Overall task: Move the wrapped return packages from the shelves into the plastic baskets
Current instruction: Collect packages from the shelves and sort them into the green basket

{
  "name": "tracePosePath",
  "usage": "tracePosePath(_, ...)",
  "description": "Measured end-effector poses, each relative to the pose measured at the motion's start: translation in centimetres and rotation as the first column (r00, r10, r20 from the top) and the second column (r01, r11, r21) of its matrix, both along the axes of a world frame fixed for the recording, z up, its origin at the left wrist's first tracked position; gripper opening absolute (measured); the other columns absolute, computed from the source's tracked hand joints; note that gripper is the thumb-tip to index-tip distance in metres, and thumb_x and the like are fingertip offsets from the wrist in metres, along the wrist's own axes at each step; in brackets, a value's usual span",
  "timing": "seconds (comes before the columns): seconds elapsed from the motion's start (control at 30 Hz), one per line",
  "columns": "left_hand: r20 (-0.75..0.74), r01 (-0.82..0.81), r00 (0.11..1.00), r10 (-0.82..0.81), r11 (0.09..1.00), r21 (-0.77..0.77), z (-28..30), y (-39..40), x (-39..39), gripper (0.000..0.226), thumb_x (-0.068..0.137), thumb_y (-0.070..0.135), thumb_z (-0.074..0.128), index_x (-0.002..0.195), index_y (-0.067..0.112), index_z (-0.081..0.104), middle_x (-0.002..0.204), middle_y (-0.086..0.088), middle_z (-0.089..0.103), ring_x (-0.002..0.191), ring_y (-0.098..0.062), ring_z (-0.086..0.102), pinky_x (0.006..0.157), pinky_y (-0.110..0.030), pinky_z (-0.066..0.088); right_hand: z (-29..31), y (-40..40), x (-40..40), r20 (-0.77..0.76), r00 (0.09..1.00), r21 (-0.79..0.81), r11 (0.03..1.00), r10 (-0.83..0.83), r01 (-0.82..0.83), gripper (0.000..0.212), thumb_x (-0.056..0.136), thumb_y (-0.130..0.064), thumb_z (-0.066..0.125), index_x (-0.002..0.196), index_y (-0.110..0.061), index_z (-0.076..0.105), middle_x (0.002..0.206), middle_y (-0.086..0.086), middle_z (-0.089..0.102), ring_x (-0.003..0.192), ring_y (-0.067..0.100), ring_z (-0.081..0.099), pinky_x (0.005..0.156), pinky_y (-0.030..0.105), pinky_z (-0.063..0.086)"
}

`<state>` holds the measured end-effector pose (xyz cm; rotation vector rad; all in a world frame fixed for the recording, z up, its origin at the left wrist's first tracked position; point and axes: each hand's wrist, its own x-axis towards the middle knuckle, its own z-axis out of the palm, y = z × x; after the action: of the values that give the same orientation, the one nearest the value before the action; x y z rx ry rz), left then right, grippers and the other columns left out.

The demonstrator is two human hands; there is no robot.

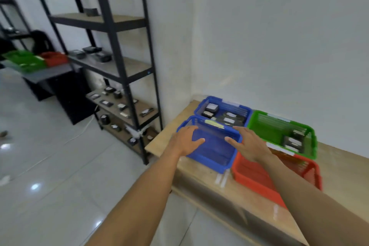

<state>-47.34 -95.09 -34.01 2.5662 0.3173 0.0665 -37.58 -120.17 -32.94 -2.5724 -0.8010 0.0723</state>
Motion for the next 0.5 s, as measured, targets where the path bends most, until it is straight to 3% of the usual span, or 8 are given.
tracePosePath(0.13,-0.019,-0.116,0.993,0.116,0.993,0.0,0.3,6.5,-5.9,0.073,0.088,0.06,0.059,0.146,0.018,0.048,0.148,-0.003,0.052,0.138,-0.024,0.047,0.111,-0.047,0.04,0.7,7.9,-3.4,-0.068,0.99,0.007,0.993,0.121,-0.121,0.084,0.091,-0.076,0.045,0.156,-0.024,0.038,0.161,-0.003,0.04,0.147,0.023,0.038,0.117,0.045,0.036)
tracePosePath(0.23,-0.032,-0.184,0.982,0.184,0.983,-0.017,0.3,11.9,-10.0,0.074,0.087,0.062,0.058,0.148,0.021,0.046,0.148,-0.002,0.051,0.138,-0.023,0.047,0.112,-0.048,0.04,0.4,14.1,-5.6,-0.11,0.978,0.01,0.984,0.175,-0.175,0.097,0.083,-0.089,0.037,0.156,-0.026,0.038,0.163,-0.005,0.037,0.148,0.022,0.035,0.117,0.048,0.036)
tracePosePath(0.5,-0.036,-0.28,0.96,0.278,0.956,-0.089,1.0,29.3,-19.0,0.051,0.093,0.051,0.062,0.134,0.02,0.057,0.135,-0.002,0.06,0.118,-0.021,0.058,0.101,-0.038,0.048,0.0,33.5,-11.4,-0.12,0.97,0.065,0.976,0.213,-0.206,0.093,0.086,-0.083,0.04,0.154,-0.02,0.042,0.157,0.0,0.045,0.145,0.02,0.04,0.118,0.038,0.033)
